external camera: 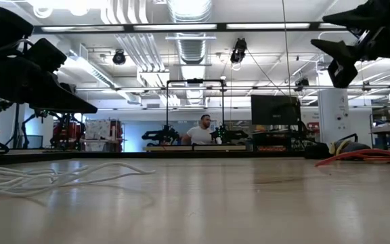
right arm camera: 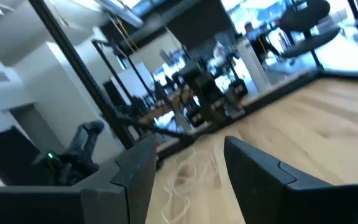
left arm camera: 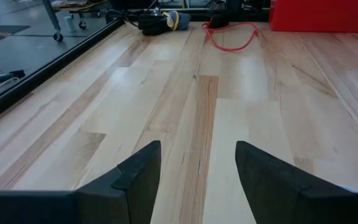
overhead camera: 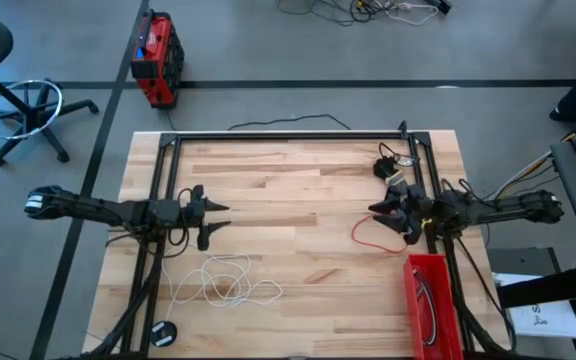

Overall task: Coil cords
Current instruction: Coil the red wire onto the spool

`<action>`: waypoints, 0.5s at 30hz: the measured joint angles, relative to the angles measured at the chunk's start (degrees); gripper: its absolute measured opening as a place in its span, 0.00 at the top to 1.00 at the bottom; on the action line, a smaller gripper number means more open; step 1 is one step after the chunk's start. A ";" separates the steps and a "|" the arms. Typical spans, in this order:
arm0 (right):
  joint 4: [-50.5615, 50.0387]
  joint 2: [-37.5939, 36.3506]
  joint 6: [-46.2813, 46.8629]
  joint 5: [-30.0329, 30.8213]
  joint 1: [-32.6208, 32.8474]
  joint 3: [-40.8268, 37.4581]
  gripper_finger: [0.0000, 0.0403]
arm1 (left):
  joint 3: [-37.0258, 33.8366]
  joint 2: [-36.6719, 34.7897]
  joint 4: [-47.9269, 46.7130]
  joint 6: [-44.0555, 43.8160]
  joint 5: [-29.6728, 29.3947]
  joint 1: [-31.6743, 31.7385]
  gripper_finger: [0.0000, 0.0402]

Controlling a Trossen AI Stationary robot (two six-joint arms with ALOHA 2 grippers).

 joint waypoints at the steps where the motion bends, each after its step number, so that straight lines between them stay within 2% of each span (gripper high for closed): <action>1: 0.94 0.97 -0.15 0.01 0.00 0.00 0.54 | 0.02 0.00 0.00 0.00 0.00 0.00 0.50; 4: 4.48 3.25 -4.60 0.79 0.01 0.00 0.54 | 0.01 0.00 0.00 0.00 0.00 0.00 0.50; 7: 4.06 4.71 -7.81 5.49 0.01 0.65 0.54 | 0.02 0.00 0.00 -0.02 0.00 0.00 0.50; 11: -9.30 7.78 -7.71 12.76 0.01 5.66 0.56 | 0.01 0.00 0.02 -0.01 0.00 0.00 0.50; 15: -25.66 14.37 -4.61 16.17 0.01 12.95 0.59 | 0.02 0.00 0.01 -0.02 0.00 0.01 0.50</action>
